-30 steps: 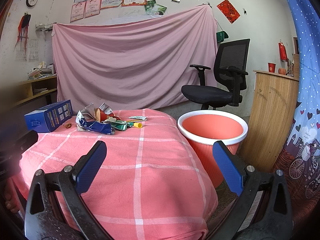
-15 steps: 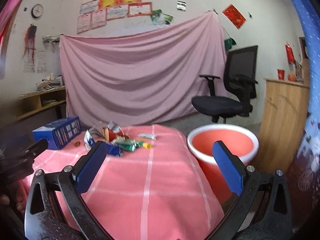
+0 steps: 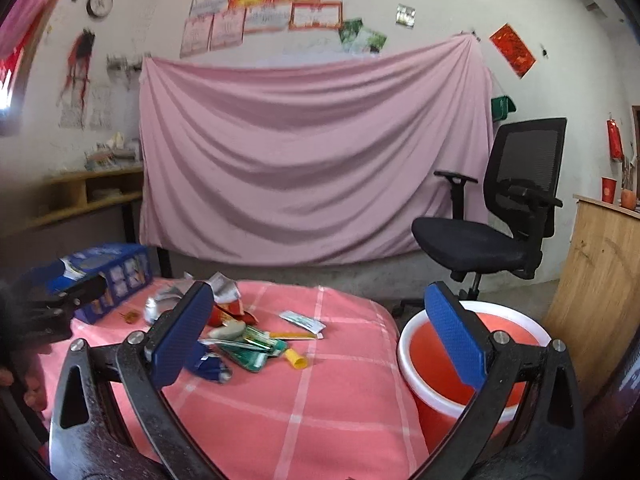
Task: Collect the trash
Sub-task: 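Grasp the blue snack bag with the left gripper while the right gripper grasps the yellow cap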
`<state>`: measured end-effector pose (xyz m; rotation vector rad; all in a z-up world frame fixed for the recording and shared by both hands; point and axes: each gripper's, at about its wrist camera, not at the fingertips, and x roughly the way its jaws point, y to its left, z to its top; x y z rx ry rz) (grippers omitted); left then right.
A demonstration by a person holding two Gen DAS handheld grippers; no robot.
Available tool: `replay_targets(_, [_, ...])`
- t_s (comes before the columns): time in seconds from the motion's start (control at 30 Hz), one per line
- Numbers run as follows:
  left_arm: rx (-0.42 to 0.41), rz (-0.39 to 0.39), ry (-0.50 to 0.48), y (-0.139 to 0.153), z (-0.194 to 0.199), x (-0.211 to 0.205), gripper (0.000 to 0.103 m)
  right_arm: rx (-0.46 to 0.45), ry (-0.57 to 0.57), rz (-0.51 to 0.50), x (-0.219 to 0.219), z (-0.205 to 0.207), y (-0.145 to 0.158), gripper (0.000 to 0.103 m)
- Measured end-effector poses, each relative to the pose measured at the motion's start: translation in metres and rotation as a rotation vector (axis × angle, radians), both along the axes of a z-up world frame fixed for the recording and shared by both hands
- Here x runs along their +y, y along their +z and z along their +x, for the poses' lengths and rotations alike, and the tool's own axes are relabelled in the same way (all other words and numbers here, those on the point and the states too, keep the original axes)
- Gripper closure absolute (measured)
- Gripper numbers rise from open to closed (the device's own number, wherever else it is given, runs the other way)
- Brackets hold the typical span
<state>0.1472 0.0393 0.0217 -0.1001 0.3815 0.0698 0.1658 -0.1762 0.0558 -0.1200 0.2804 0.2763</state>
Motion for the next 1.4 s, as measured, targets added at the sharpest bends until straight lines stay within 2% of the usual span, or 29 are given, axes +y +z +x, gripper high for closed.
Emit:
replay_targets(0.07, [0.053, -0.011, -0.010, -0.006, 0.014, 0.003, 0.002, 0.050, 0.013, -0.021, 0.002, 0.016, -0.006, 0.000])
replay_targets(0.23, [0.184, -0.075, -0.032, -0.017, 0.042, 0.010, 0.012, 0.219, 0.060, -0.046, 0.008, 0.057, -0.028, 0.000])
replay_targets(0.43, [0.319, -0.122, -0.047, -0.025, 0.065, 0.013, 0.035, 0.399, 0.106, -0.084, 0.015, 0.091, -0.055, 0.003])
replay_targets(0.53, [0.346, -0.159, -0.050, -0.025, 0.066, 0.019, 0.041, 0.468, 0.130, -0.090, 0.019, 0.101, -0.066, 0.009])
replay_targets(0.7, [0.405, -0.195, -0.018, -0.029, 0.073, 0.027, 0.055, 0.543, 0.161, -0.087, 0.023, 0.113, -0.076, 0.014])
replay_targets(0.8, [0.395, -0.216, -0.029, -0.026, 0.071, 0.033, 0.067, 0.588, 0.181, -0.103, 0.029, 0.118, -0.084, 0.020])
replay_targets(0.9, [0.378, -0.212, -0.034, -0.022, 0.065, 0.037, 0.072, 0.617, 0.196, -0.114, 0.033, 0.121, -0.090, 0.026])
replay_targets(0.93, [0.375, -0.213, -0.034, -0.021, 0.063, 0.039, 0.075, 0.624, 0.201, -0.116, 0.034, 0.121, -0.091, 0.027])
replay_targets(0.97, [0.372, -0.216, -0.034, -0.020, 0.061, 0.042, 0.083, 0.628, 0.203, -0.118, 0.034, 0.121, -0.092, 0.029])
replay_targets(1.07, [0.359, -0.220, -0.032, -0.019, 0.059, 0.043, 0.088, 0.637, 0.215, -0.115, 0.034, 0.123, -0.093, 0.037])
replay_targets(1.2, [0.328, -0.212, -0.034, -0.015, 0.053, 0.038, 0.089, 0.632, 0.227, -0.109, 0.034, 0.122, -0.092, 0.066])
replay_targets(1.4, [0.248, -0.182, -0.040, -0.003, 0.033, 0.036, 0.092, 0.576, 0.250, -0.099, 0.036, 0.112, -0.084, 0.067])
